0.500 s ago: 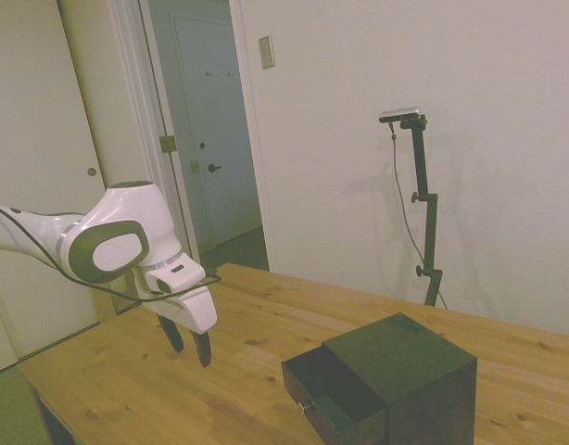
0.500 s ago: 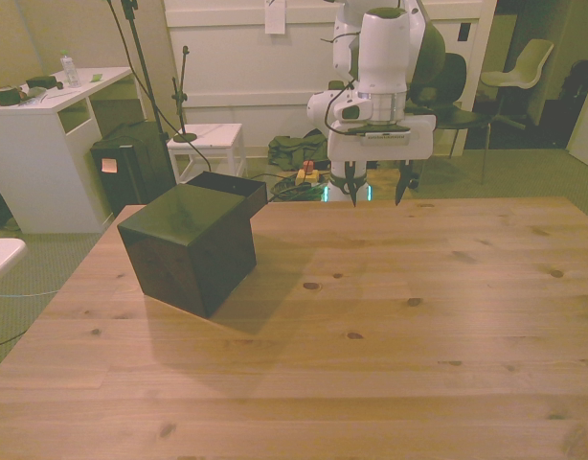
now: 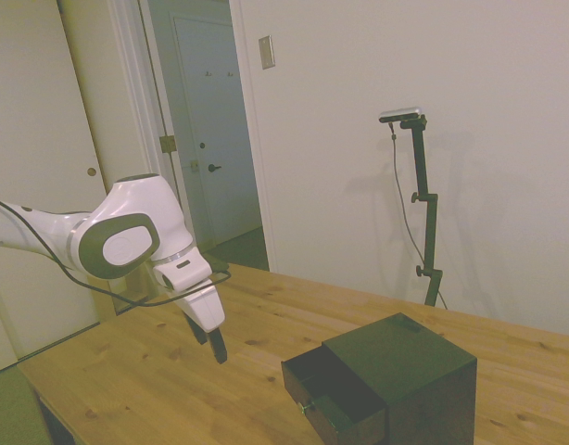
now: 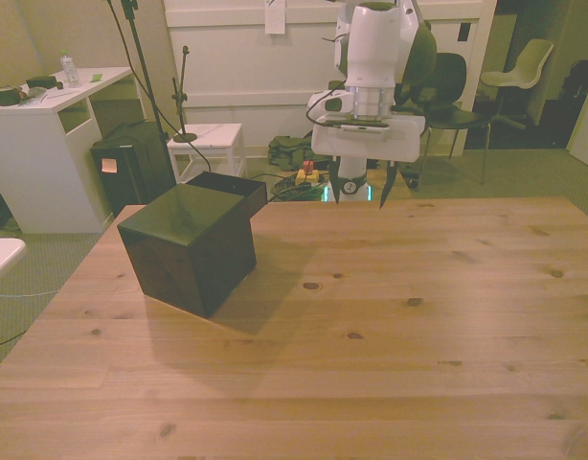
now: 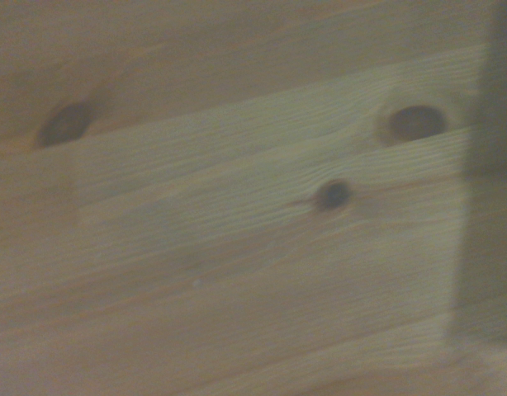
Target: Close the top drawer
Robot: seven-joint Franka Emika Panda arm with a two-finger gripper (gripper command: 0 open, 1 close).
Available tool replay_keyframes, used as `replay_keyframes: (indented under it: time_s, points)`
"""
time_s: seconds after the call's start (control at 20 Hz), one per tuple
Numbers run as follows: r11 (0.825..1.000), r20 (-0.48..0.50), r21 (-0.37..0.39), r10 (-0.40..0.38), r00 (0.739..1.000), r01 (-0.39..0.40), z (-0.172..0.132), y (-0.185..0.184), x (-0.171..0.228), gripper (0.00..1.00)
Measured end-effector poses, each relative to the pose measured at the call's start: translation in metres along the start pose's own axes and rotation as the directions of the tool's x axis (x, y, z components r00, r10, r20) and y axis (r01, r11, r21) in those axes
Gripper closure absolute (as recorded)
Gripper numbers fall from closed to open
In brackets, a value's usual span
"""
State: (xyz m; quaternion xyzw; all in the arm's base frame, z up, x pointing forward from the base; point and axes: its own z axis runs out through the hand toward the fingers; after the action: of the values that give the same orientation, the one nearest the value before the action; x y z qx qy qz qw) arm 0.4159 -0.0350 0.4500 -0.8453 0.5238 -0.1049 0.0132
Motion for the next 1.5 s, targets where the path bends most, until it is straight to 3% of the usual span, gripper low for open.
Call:
replay_keyframes:
  time_s: [0.3, 0.7, 0.75, 1.5]
  points:
    - [0.985, -0.030, -0.072, 0.153, 0.988, -0.155, -0.004, 0.035, 0.051, 0.00]
    - [0.961, -0.080, -0.094, 0.252, 0.964, -0.259, -0.010, 0.077, 0.102, 0.00]
    - [0.960, -0.082, -0.092, 0.257, 0.963, -0.264, -0.011, 0.076, 0.107, 1.00]
    - [0.961, -0.088, -0.116, 0.240, 0.967, -0.249, -0.011, 0.067, 0.115, 1.00]
